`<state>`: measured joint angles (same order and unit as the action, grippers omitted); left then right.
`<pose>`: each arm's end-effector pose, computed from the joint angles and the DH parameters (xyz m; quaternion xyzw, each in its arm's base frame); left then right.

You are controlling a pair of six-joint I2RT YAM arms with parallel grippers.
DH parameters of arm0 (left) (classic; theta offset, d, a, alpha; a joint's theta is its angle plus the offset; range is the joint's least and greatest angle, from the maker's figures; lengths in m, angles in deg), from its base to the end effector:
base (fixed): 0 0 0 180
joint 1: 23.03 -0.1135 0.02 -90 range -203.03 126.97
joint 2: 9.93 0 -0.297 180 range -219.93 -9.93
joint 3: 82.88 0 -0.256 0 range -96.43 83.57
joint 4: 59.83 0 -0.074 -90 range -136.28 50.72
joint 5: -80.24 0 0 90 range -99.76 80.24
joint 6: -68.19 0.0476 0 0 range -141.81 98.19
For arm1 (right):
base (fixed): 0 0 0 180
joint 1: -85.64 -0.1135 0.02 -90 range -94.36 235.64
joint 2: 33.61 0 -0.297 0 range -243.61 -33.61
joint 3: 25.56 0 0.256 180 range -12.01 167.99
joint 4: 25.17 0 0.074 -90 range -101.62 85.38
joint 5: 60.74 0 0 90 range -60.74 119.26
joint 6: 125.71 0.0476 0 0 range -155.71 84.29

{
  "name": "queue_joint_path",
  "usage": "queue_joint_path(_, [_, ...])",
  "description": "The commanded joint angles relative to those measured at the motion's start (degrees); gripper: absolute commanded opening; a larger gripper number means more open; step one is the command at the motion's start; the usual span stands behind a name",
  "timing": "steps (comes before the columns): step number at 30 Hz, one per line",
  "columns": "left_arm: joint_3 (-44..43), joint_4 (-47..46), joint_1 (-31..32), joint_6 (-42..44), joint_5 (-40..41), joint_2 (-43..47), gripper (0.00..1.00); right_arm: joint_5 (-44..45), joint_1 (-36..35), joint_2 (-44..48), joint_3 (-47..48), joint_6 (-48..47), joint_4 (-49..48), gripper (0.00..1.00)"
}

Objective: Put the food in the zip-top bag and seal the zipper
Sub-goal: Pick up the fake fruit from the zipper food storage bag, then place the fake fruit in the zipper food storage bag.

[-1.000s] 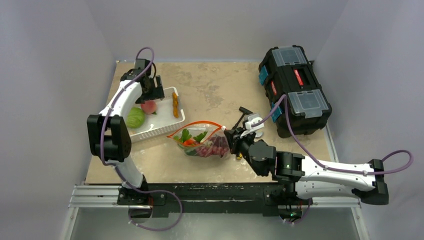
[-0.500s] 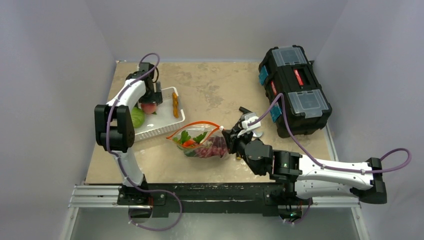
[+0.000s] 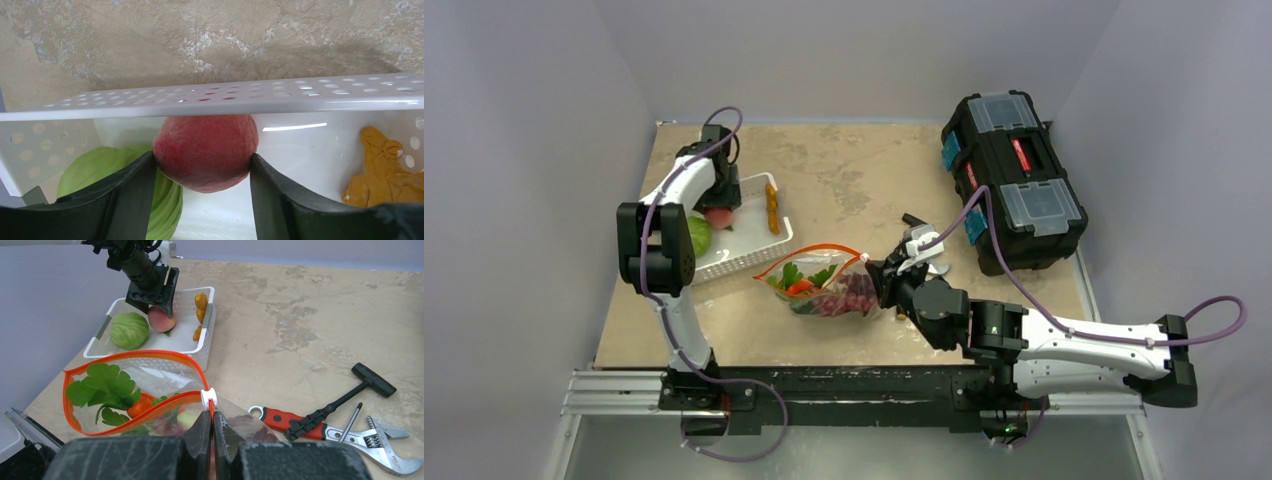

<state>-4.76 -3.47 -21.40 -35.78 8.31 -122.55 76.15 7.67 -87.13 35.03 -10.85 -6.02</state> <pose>0.4324 0.0025 0.2301 -0.1350 0.9590 0.1259 0.2151 0.0760 0.1900 0.3615 -0.0951 0.7500 0.2580 0.6016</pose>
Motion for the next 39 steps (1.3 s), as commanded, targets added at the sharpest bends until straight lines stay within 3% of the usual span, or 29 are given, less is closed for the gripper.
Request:
queue_joint_path(1, [-0.8, -1.0, -0.3, 1.2, -0.4, 2.3, 0.53, 0.4, 0.2, 0.3, 3.1, 1.2, -1.7, 0.00])
queue_joint_path(5, [-0.8, -0.4, 0.0, 1.2, -1.6, 5.5, 0.42, 0.3, 0.2, 0.2, 3.2, 1.2, -1.7, 0.00])
queue_joint_path(11, [0.4, -0.3, 1.8, 0.8, -6.6, 15.1, 0.36, 0.4, 0.2, -0.2, 3.2, 1.1, -2.2, 0.00])
queue_joint_path(17, [7.5, -5.4, 1.8, 1.9, -20.3, 30.7, 0.29, -0.2, 0.2, -1.0, 4.0, 0.9, -2.7, 0.00])
queue_joint_path(24, [14.0, -17.3, 6.1, 5.9, -45.9, 48.0, 0.25, -0.4, 0.1, -1.3, 4.3, 1.8, -2.9, 0.00])
queue_joint_path(28, [20.2, -20.6, 16.6, 11.6, -46.0, 58.5, 0.26, -0.6, 0.2, -1.2, 5.2, 2.8, -2.7, 0.00])
queue_joint_path(34, [30.6, -23.7, 21.0, 4.1, -46.2, 71.4, 0.26, -0.9, 0.2, -0.6, 5.6, 3.1, -3.4, 0.00])
queue_joint_path(39, [31.9, -17.8, 29.0, -0.2, -40.4, 74.8, 0.22, -1.7, 0.1, 0.5, 5.4, 2.8, -3.3, 0.00])
